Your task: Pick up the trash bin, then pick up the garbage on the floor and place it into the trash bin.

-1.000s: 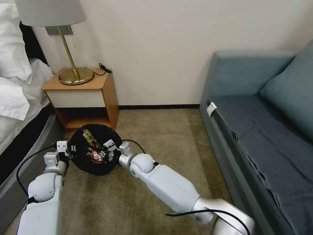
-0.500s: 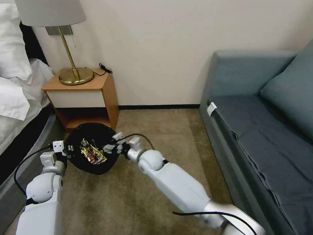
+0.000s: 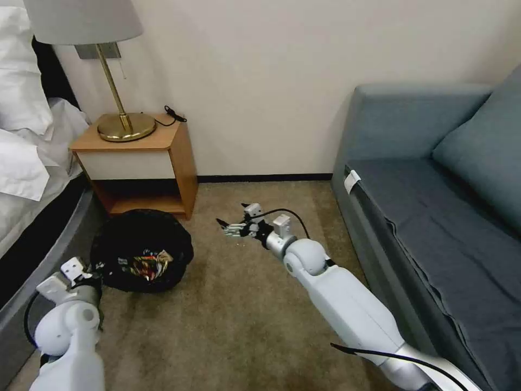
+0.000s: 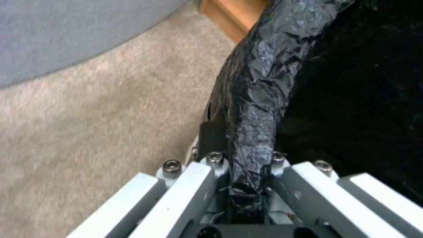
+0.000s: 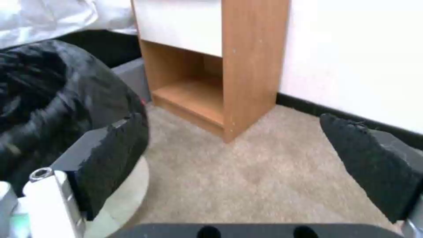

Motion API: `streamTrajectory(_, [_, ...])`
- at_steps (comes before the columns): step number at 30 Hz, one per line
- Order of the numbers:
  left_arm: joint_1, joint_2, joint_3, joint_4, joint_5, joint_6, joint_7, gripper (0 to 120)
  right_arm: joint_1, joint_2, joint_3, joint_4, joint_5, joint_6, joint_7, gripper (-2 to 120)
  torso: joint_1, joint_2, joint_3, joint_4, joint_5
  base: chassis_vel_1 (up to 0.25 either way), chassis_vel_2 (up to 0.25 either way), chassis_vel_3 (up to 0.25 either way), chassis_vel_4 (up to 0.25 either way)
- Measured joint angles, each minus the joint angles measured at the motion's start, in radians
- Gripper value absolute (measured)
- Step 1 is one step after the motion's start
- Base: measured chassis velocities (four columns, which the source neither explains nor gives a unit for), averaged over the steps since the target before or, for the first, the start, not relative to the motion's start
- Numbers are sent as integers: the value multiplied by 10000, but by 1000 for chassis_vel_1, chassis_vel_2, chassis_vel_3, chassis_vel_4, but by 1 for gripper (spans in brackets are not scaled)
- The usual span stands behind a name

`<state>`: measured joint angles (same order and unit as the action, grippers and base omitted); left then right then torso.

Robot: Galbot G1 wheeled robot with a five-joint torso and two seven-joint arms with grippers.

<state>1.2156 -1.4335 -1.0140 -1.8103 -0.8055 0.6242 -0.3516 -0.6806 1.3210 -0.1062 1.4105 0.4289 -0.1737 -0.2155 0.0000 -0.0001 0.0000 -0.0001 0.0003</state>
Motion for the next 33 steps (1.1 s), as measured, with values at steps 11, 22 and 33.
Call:
streamTrajectory(11, [-164,261,-6,403,-1155,445,-1087,1,-448,122,60,-6,-383,-8,-172,100,0,0,0,2,-2,0,0,0,0])
streamTrajectory(22, [-397,425,298,863,-822,587,-1141,26,-669,170,113,-97,-540,32,-351,100,0,1,0,1,-3,0,0,0,0])
streamTrajectory(33, [-126,498,289,471,2265,-145,-270,66,-927,307,292,-221,153,-203,-15,100,0,0,0,1,-3,0,0,0,0])
